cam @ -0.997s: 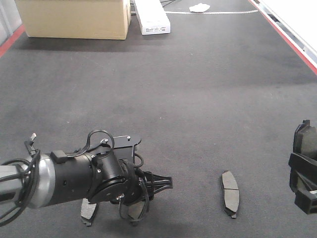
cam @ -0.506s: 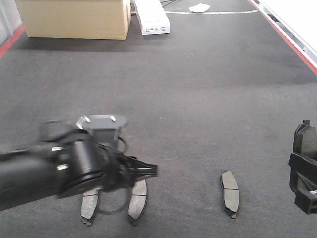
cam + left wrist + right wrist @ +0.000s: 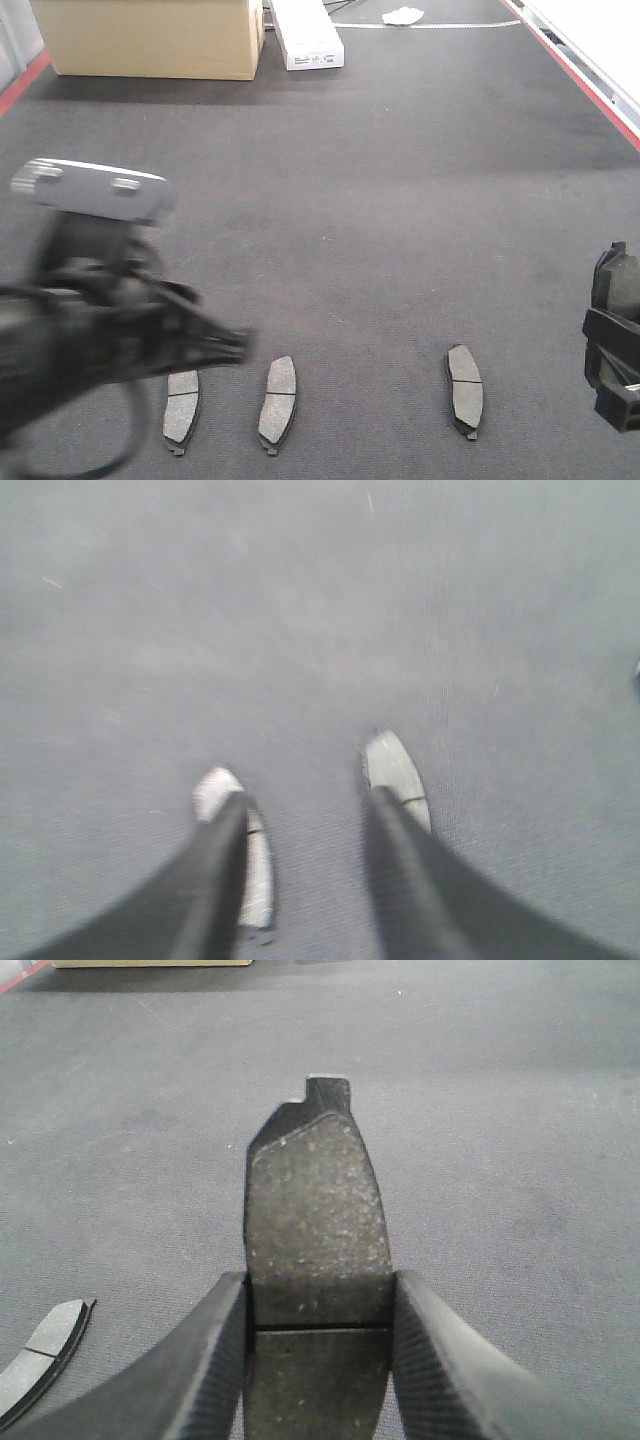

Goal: Move and align brake pads A on conveyor
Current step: 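Open the left gripper, release the pad, and raise it away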

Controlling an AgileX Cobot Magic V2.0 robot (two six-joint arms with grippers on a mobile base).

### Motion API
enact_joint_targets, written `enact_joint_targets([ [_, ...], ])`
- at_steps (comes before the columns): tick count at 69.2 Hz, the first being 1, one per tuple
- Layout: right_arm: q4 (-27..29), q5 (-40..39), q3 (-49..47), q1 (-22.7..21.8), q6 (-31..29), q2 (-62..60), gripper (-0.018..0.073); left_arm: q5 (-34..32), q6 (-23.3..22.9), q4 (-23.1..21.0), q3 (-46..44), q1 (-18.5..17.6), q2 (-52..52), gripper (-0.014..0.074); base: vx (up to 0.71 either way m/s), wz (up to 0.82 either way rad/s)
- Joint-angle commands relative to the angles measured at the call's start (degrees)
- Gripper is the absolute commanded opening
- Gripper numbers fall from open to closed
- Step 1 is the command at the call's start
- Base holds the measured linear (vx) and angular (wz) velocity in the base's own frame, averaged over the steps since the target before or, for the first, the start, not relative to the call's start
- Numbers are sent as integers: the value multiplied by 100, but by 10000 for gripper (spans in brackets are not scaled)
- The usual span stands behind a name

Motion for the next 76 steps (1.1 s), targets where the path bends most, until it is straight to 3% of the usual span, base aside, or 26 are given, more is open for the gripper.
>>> enact_joint_targets([
  [1,-85,-512,-175,-23,-64,-7,24,9,-50,395,137,-34,-629,70,0,0],
  [6,-85,-512,-175,-23,-64,-7,24,9,-62,453,429,-34,-1036,-10,0,0],
  [21,-85,-512,-175,-23,-64,-7,24,15,-67,454,1160,-34,-2296,-8,0,0],
  [36,-85,-512,-175,-23,-64,-7,24,123,-60,448,1241,-34,-3116,-7,0,0],
  [76,-85,-512,-175,-23,-64,-7,24,123,-60,454,1241,-34,-3593,-6,0,0],
])
